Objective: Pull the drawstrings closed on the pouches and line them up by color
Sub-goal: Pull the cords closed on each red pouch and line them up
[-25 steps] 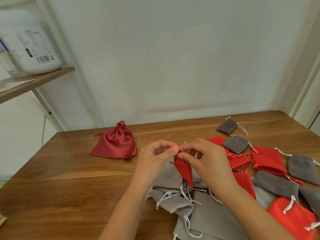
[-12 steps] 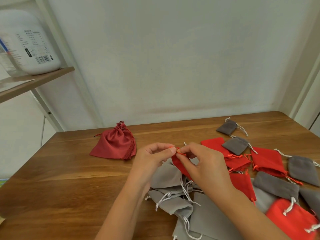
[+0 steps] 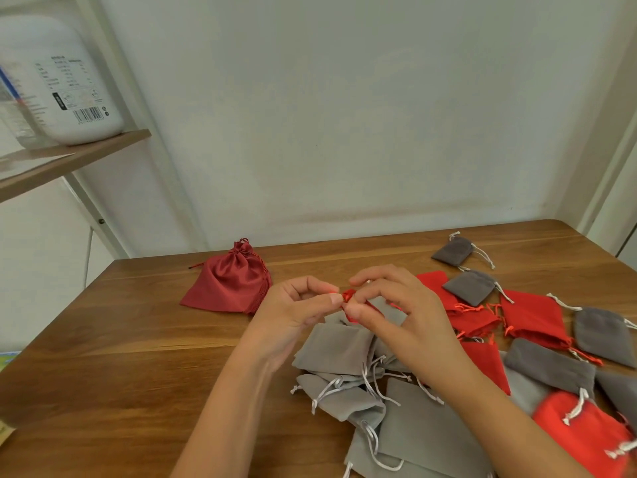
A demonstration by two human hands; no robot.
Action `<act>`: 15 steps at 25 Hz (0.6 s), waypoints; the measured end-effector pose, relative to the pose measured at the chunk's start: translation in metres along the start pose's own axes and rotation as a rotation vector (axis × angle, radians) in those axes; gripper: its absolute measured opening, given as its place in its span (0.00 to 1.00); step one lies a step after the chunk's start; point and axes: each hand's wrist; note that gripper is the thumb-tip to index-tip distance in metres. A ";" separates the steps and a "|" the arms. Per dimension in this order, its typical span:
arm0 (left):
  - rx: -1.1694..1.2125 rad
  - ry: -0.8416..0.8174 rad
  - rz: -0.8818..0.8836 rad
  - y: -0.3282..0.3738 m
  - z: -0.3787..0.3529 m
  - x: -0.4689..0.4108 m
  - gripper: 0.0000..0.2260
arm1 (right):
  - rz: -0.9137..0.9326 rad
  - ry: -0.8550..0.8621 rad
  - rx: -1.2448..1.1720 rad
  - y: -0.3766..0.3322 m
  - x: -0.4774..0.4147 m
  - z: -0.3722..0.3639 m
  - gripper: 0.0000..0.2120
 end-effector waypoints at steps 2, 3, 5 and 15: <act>-0.046 -0.015 -0.057 0.000 0.001 0.001 0.04 | -0.154 0.000 -0.228 0.003 -0.002 0.004 0.08; -0.062 -0.023 -0.081 0.000 0.001 0.002 0.05 | -0.224 -0.014 -0.384 0.004 -0.003 0.004 0.08; -0.093 -0.044 -0.124 -0.002 0.002 0.000 0.06 | -0.292 -0.041 -0.563 0.005 -0.003 0.003 0.11; -0.359 0.133 -0.314 -0.014 -0.004 -0.007 0.08 | -0.305 -0.137 -0.335 0.006 -0.005 0.007 0.07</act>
Point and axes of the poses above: each hand's wrist, its own x-axis away from the middle knuckle, its own z-axis out of the back of the hand, y = z × x, and after that the axes turned 9 degrees about z, right-handed
